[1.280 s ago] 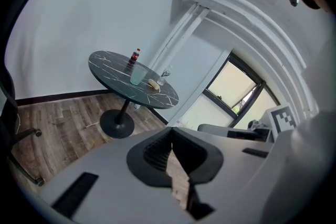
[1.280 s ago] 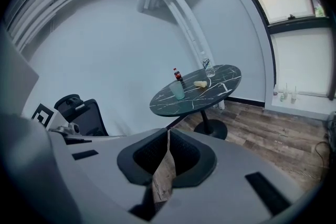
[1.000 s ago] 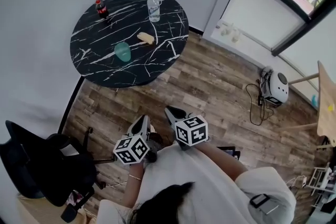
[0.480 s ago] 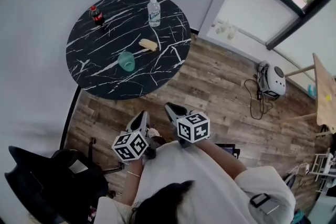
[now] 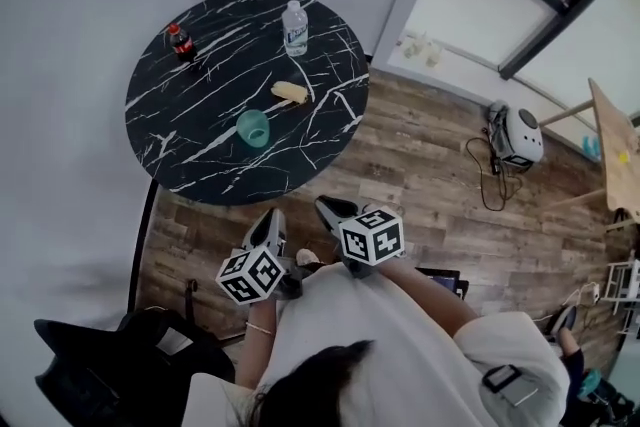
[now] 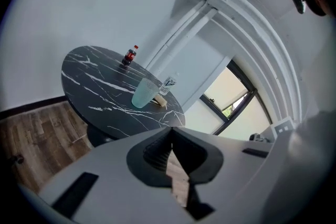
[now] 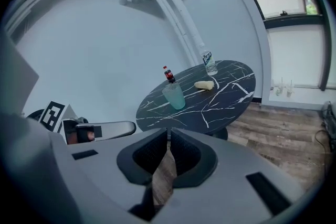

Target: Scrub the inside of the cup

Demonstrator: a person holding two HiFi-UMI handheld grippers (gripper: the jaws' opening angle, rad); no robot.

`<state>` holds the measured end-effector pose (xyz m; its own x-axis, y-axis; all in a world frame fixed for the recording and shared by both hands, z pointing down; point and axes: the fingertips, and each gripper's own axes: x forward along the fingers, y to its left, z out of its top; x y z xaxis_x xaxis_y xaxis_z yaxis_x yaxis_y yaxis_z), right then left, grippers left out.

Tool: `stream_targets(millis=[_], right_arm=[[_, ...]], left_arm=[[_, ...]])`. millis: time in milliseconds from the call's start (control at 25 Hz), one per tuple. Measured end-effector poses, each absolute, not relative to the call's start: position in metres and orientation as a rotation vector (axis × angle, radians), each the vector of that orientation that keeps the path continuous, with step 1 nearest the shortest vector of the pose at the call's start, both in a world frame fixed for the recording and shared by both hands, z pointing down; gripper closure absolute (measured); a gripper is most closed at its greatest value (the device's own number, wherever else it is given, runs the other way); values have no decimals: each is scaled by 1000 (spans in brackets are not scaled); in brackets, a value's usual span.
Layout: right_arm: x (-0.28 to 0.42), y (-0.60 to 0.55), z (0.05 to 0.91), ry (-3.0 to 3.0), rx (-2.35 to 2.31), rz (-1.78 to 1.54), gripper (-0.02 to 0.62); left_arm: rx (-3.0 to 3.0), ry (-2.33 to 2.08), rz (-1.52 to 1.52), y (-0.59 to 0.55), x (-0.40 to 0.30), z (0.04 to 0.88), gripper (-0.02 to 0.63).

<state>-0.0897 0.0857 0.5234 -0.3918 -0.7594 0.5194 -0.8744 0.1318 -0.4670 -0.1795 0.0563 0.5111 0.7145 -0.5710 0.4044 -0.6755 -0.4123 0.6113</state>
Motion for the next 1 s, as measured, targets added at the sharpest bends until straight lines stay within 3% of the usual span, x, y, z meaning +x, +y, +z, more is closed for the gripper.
stream_targets(millis=[1000], right_arm=[[-56,10,538,-2230,1466,1228,557]], left_arm=[[2052,-1111,245,-10,-158,517,597]])
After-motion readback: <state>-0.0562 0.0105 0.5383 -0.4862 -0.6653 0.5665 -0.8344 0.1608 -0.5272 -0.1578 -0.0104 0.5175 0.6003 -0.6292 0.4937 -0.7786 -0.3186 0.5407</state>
